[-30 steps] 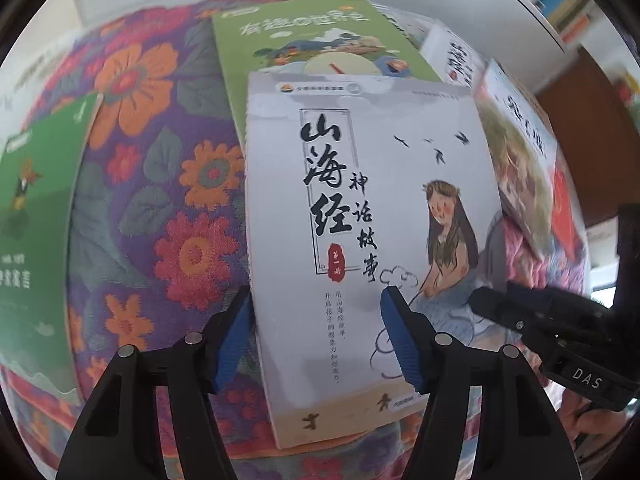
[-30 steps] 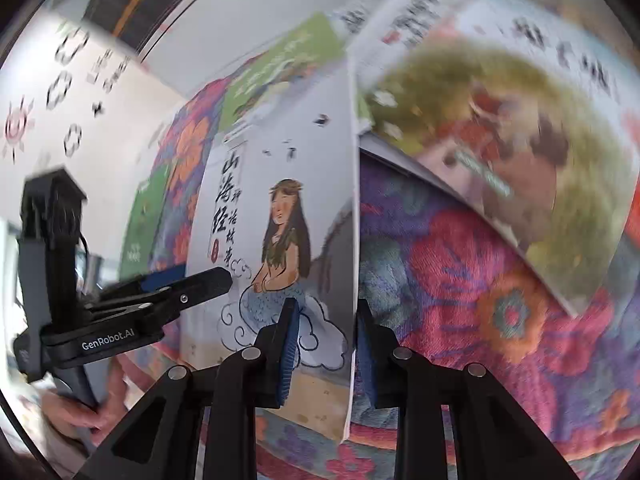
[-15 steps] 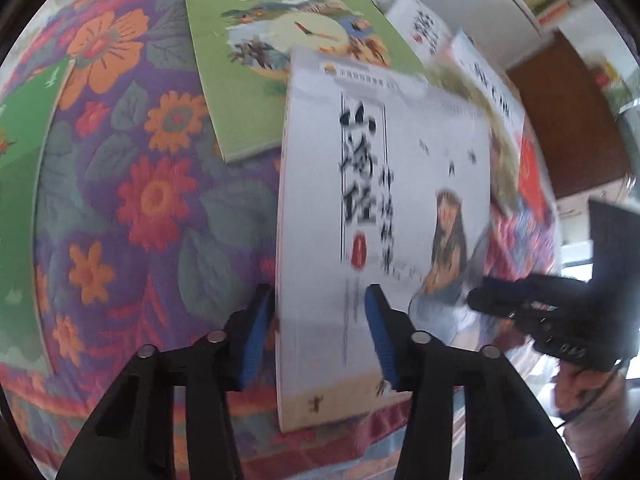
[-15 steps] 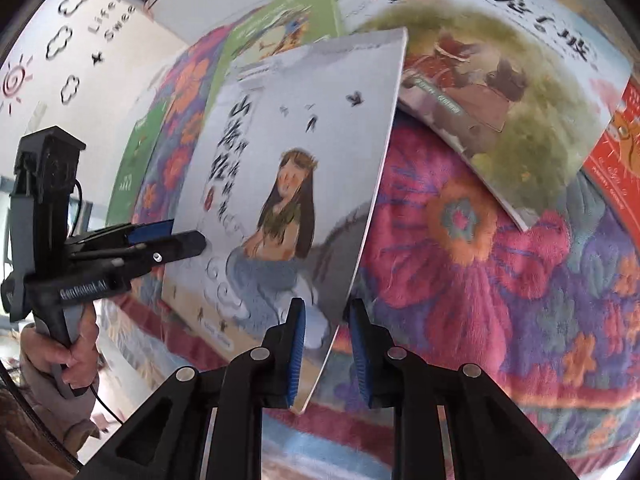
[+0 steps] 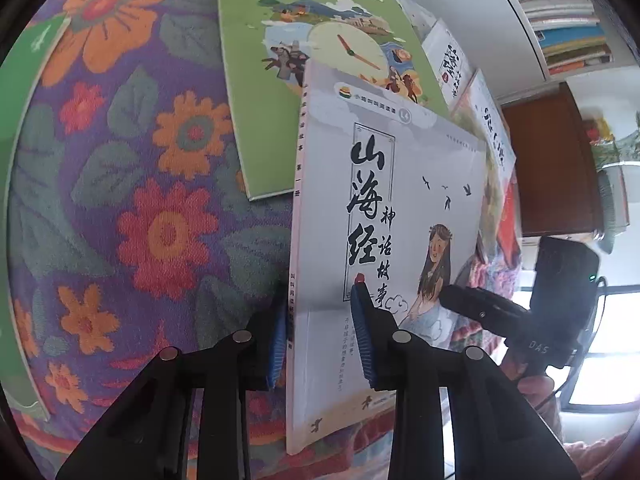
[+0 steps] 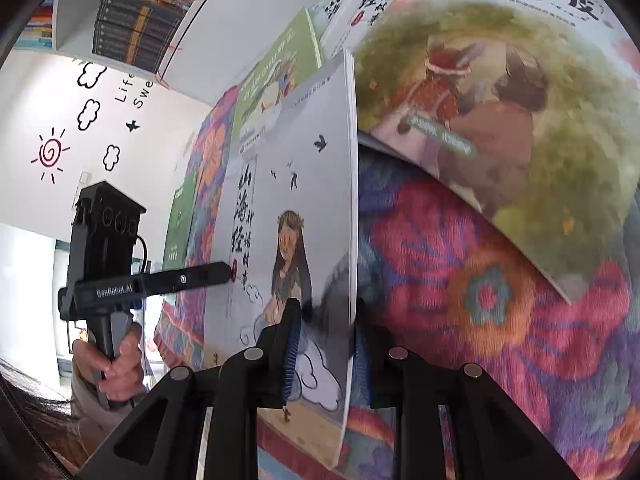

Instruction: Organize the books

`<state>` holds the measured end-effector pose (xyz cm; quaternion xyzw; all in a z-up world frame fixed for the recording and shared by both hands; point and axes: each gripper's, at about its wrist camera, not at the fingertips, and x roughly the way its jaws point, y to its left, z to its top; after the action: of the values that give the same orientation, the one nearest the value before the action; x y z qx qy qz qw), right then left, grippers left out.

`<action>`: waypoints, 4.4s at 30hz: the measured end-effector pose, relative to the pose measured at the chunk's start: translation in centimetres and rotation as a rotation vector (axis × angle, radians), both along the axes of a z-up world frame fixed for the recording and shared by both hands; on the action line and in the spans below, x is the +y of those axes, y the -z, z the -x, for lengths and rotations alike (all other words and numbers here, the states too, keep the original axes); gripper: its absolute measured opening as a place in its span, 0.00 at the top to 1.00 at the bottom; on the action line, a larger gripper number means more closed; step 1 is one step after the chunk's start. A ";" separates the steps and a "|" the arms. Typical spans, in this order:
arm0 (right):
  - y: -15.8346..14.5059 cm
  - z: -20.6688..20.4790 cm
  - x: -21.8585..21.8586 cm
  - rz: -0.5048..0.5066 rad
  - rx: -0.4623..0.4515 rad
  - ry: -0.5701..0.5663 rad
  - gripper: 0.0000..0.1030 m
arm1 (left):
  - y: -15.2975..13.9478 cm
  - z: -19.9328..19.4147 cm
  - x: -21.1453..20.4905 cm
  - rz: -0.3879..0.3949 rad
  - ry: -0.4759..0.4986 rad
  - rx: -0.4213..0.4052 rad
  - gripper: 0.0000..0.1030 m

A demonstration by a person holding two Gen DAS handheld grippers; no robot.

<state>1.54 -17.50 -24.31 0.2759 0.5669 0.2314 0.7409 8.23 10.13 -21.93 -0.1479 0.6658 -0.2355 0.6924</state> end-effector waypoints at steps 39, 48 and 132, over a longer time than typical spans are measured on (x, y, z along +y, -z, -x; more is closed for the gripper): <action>-9.8 -0.2 7.8 0.198 -0.131 -0.122 0.92 | -7.2 0.5 -2.0 -0.142 0.066 -0.168 0.73; -10.9 -1.6 12.2 0.201 -0.152 -0.160 0.92 | -7.7 -0.2 2.2 -0.147 0.020 -0.180 0.73; -1.1 -9.9 33.5 0.091 0.014 -0.185 0.83 | -2.1 -5.3 26.3 -0.243 -0.362 -0.089 0.65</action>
<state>11.46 16.00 -23.20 0.1902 0.6051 0.2709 0.7241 13.49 36.47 -19.84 -0.1699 0.6208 -0.0317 0.7647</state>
